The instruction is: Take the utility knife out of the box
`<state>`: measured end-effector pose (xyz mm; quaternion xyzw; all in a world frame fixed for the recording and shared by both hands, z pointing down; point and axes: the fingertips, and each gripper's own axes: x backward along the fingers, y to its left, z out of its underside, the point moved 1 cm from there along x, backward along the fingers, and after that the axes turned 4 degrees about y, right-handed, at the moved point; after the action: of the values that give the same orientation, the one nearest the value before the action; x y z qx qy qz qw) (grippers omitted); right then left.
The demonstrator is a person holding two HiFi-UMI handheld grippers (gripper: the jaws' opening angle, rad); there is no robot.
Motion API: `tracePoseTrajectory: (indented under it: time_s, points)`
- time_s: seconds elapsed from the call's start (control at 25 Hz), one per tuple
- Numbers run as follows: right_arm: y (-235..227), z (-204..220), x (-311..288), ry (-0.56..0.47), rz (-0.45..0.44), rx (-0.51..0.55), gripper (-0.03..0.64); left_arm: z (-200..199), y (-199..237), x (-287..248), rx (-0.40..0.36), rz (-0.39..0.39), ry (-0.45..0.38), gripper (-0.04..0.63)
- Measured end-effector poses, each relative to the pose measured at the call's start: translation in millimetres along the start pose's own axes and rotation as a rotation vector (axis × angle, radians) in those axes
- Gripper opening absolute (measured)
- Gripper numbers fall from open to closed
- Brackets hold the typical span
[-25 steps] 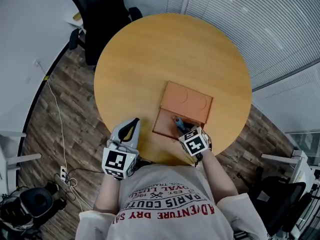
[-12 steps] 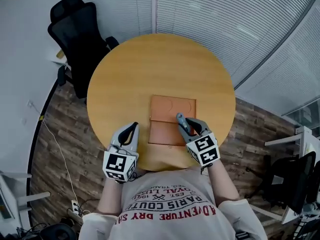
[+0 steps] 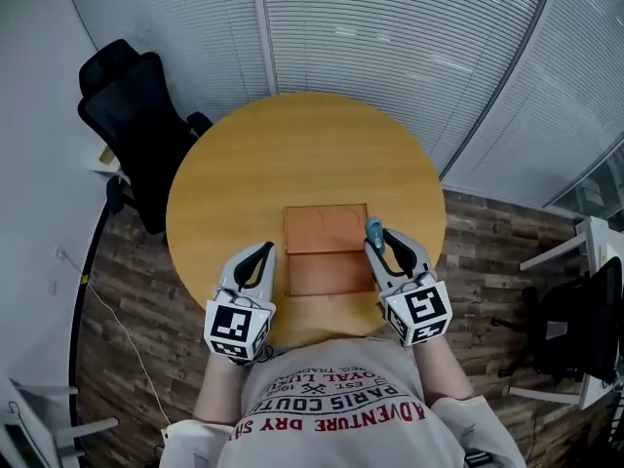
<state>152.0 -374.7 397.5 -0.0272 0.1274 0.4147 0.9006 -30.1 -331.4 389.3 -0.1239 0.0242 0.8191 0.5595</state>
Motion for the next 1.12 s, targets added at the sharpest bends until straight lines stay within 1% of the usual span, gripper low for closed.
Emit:
tracePoseTrajectory:
  time_s: [0.12,0.24,0.4,0.64,0.88,1.12]
  points:
    - [-5.8,-0.6,4.9,-0.012,0.023,-0.022,0.132,-0.7,-2.1,-2.0,-0.004,0.005,0.004,-0.005]
    - [-7.9,2.7,3.9,-0.009,0.019,-0.041,0.132,0.1,-4.1,-2.6,-0.008,0.011,0.011,-0.005]
    - [-10.8,5.4,-0.1,0.000,0.009,-0.037,0.132,0.3,-4.2,-4.0,-0.008,0.010,0.019,-0.005]
    - [-14.2,8.0,-7.8,0.014,0.019,-0.053,0.132,4.1,-2.5,-7.2,0.005,0.004,0.035,-0.005]
    - [-16.1,7.4,-12.7,0.018,0.017,-0.046,0.132,4.1,0.2,-13.2,0.007,-0.003,0.042,-0.005]
    - [-22.3,9.7,-11.1,0.020,0.024,-0.052,0.132,2.0,-6.1,-18.0,0.002,0.000,0.043,-0.005]
